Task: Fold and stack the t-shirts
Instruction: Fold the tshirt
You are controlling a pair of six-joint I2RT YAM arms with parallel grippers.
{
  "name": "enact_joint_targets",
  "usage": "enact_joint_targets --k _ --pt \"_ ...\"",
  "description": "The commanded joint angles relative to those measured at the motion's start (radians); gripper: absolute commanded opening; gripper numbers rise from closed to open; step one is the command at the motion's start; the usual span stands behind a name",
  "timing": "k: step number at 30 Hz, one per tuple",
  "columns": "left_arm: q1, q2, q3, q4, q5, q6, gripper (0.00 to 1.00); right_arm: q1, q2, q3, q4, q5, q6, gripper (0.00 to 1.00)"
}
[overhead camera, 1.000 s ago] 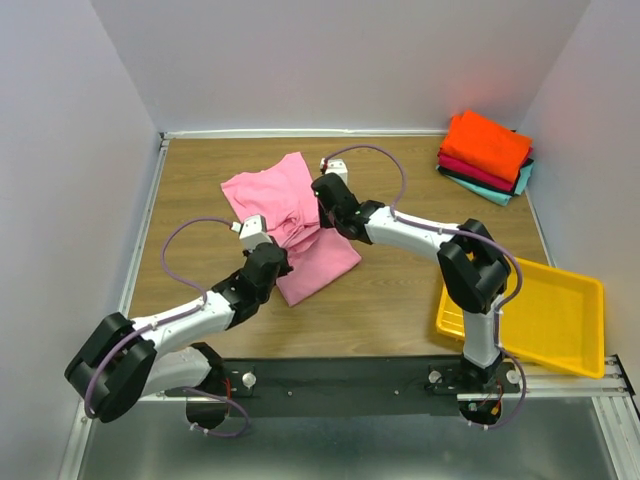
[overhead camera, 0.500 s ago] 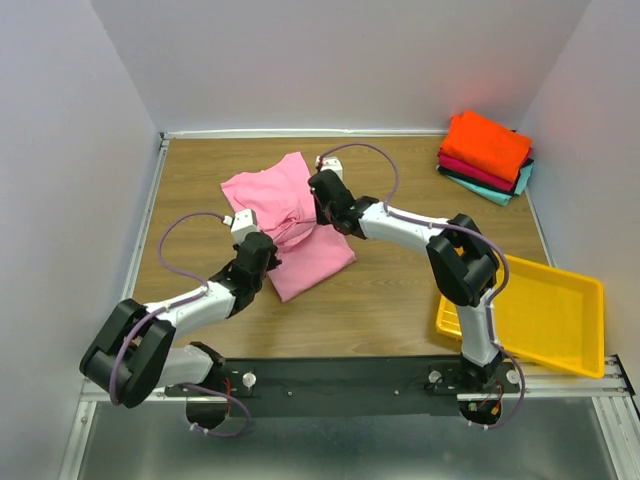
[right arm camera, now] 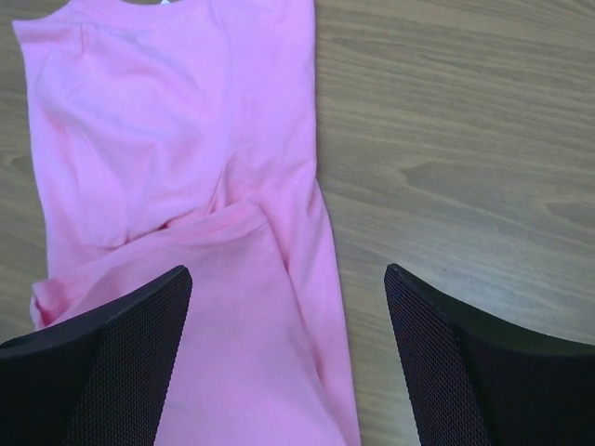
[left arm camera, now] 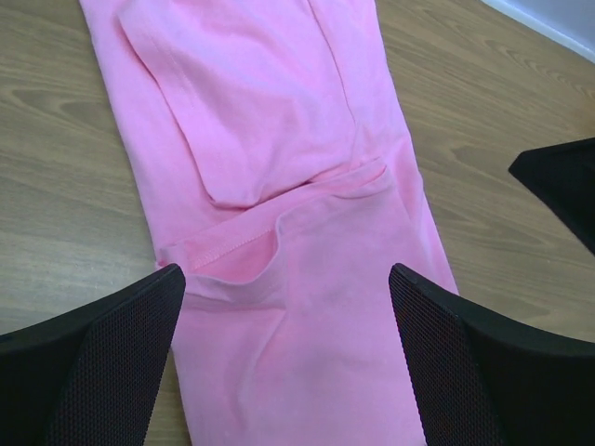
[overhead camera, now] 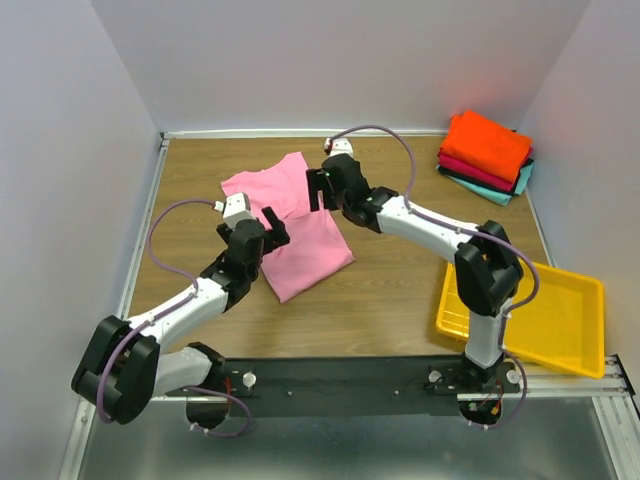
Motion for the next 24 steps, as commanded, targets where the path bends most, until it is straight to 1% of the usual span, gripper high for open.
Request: enact_joint_targets --k 1,8,11,18,24 --pt "-0.02 0.006 -0.039 -0.025 0.041 0.019 0.98 0.0 -0.056 -0.099 -0.01 -0.056 0.011 0.91" --pt "-0.115 -0.012 -0.096 -0.047 0.051 -0.042 0.98 -0.004 -0.126 -0.264 -0.003 -0.055 0.065 0.89" --pt "-0.14 -0.051 -0.125 -0.081 0.036 -0.076 0.98 -0.013 -0.159 -0.335 0.01 -0.067 0.085 0.86" --pt "-0.174 -0.155 -0.169 -0.121 0.027 -0.125 0.98 -0.021 -0.203 -0.455 0.066 -0.118 0.122 0.71" --pt "-0.209 -0.151 -0.183 -0.142 0.027 -0.149 0.98 -0.021 -0.202 -0.493 0.095 -0.161 0.136 0.67"
